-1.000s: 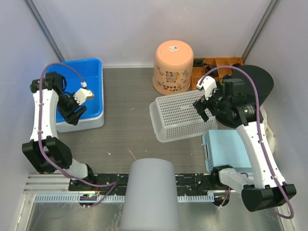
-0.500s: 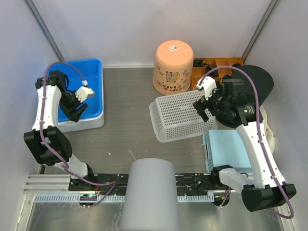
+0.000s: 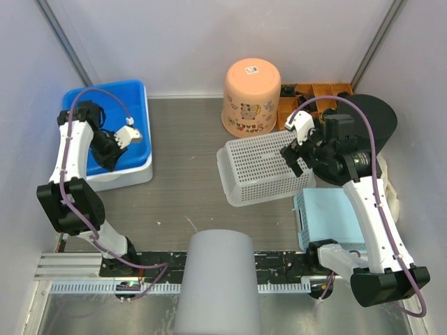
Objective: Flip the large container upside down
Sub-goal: Pick up the container from the container.
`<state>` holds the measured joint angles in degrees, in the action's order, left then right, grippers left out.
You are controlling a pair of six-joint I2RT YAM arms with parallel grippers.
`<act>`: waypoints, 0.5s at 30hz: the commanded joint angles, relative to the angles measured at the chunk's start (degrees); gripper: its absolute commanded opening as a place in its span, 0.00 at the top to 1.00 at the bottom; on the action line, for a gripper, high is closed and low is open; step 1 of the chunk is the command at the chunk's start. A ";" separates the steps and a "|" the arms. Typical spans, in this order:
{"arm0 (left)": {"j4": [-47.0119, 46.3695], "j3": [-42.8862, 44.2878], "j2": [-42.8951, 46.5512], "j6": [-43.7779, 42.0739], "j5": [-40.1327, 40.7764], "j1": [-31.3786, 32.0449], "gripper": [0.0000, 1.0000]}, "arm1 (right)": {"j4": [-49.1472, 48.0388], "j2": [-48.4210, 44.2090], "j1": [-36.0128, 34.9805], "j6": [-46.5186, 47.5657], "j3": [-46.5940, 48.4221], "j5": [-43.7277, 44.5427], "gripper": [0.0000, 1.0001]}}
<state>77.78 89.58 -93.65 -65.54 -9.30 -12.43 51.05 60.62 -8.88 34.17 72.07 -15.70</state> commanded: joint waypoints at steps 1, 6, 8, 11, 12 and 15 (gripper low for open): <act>0.70 2.25 -1.39 3.74 0.99 -0.84 0.99 | -1.54 -0.58 0.27 -0.16 0.35 0.32 0.00; 3.41 4.61 -1.83 3.19 0.20 -0.76 1.00 | -1.48 -0.44 0.29 -0.25 0.78 0.39 0.00; 2.33 5.16 -1.04 3.91 -0.25 -0.76 1.00 | -1.50 -0.44 0.27 -0.24 0.85 0.55 0.00; 1.63 9.09 0.74 5.11 -1.55 -0.61 1.00 | -1.32 -0.55 0.27 -0.24 1.00 0.80 0.00; 1.92 11.41 1.17 5.76 -2.12 -0.52 1.00 | -1.30 -0.52 0.27 -0.25 1.03 0.91 0.00; 4.07 19.80 1.97 7.73 -4.12 -0.32 1.00 | -1.27 -0.51 0.27 -0.33 1.19 1.03 0.00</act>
<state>81.30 97.93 -95.31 -67.81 -13.89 -11.18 51.07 60.62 -8.88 34.15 72.07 -15.42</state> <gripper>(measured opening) 0.174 0.999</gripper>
